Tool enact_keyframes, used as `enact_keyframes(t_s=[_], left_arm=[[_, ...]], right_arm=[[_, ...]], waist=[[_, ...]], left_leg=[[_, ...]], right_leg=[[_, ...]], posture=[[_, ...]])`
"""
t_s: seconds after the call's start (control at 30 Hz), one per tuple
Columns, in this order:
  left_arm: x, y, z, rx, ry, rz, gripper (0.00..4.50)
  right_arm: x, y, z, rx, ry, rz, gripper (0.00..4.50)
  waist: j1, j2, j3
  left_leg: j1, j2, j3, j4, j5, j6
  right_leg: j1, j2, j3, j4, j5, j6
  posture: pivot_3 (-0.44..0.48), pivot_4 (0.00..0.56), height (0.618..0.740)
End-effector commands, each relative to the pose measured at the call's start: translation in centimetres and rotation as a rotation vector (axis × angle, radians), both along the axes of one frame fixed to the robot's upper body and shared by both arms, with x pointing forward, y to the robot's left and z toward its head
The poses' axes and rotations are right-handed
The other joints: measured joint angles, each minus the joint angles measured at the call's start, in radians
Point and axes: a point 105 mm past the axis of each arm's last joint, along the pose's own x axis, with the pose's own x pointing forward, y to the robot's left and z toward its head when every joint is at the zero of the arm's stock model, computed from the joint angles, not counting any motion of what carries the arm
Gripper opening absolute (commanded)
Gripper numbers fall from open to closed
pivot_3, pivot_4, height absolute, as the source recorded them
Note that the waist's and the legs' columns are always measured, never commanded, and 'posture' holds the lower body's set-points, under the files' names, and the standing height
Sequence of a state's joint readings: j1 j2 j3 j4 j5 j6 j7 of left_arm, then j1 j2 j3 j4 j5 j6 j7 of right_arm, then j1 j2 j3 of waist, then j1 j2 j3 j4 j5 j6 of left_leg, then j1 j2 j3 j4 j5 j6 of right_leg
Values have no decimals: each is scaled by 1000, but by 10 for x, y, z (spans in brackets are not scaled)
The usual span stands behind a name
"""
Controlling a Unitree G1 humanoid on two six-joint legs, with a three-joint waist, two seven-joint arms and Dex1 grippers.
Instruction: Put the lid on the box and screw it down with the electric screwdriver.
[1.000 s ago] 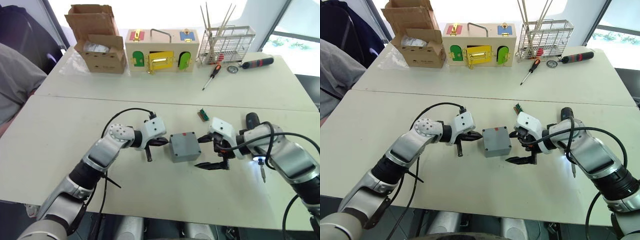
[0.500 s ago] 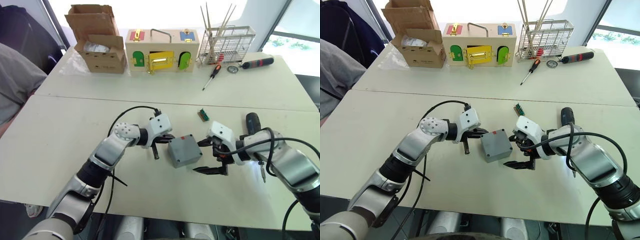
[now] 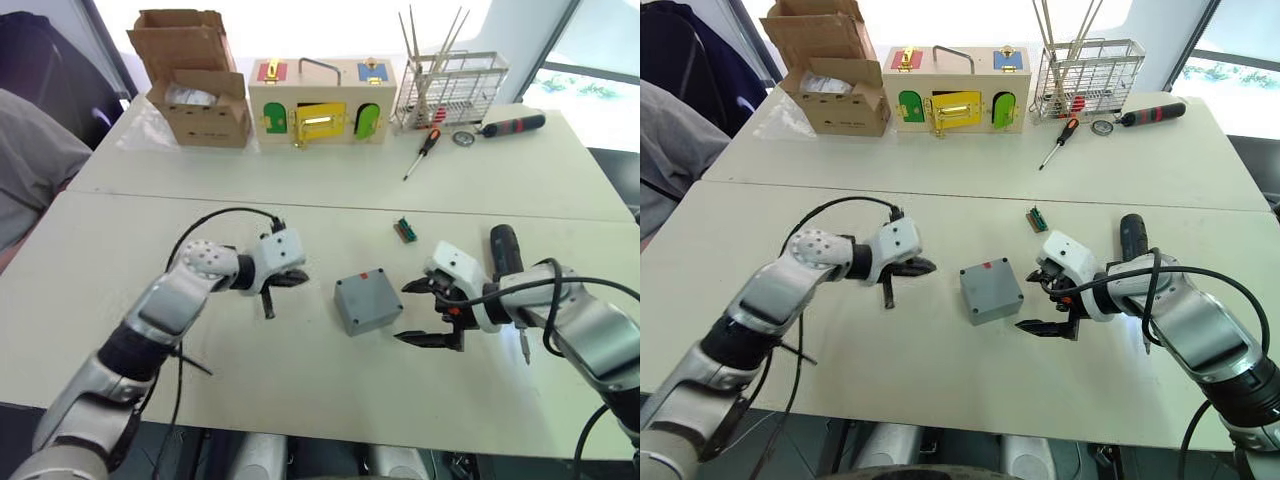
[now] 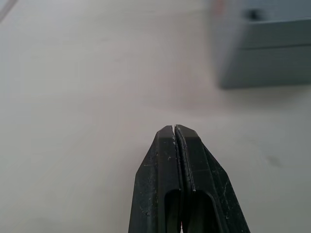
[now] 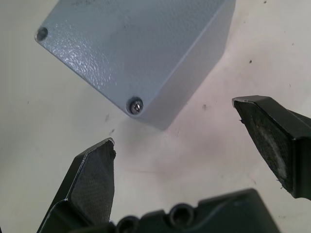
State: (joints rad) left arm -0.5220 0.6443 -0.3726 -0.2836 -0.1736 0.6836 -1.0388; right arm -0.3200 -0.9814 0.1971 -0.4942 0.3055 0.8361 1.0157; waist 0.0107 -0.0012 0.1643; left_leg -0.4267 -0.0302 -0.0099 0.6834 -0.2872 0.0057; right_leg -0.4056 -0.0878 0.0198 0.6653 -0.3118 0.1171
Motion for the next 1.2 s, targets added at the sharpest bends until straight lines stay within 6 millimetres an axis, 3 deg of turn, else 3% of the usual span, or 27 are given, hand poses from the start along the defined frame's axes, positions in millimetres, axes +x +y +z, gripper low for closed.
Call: enact_keyframes(t_s=[0.03, 0.3, 0.53, 1.1, 1.2], left_arm=[[-20, -18, 12, -63, 28, -97, 0], [-9, -45, 7, -103, -5, -73, 0], [6, -45, 7, -101, -48, -38, 0], [11, -51, 12, -149, -79, -8, 0], [10, -46, 12, -133, -81, -7, 0]], right_arm=[[-4, 4, 7, 4, -25, 26, 4446], [-11, 10, 3, 8, 4, 27, 4446], [-13, 16, 2, 36, 13, -5, 4446], [-15, 17, 2, 30, 21, -21, 4446], [-9, 9, 4, 2, -11, -44, 4446]], waist=[[5, 0, 0], [1, 0, 0], [1, 0, 0], [0, 0, 0], [1, 0, 0]], left_leg=[[0, 0, 0, 0, 0, 0], [0, -1, -1, 1, 0, 0], [0, -1, -1, 1, 0, 0], [0, -1, -1, 1, 0, 0], [0, -1, -1, 1, 0, 0]], right_leg=[[1, 0, 0, 0, 0, 0], [1, 0, 0, 0, 0, 0], [1, 0, 0, 0, 0, 0], [1, 0, 0, 0, 0, 0], [1, 0, 0, 0, 0, 0]], posture=[[0, 150, 740], [0, 150, 740], [0, 150, 740], [0, 150, 740], [0, 150, 740]])
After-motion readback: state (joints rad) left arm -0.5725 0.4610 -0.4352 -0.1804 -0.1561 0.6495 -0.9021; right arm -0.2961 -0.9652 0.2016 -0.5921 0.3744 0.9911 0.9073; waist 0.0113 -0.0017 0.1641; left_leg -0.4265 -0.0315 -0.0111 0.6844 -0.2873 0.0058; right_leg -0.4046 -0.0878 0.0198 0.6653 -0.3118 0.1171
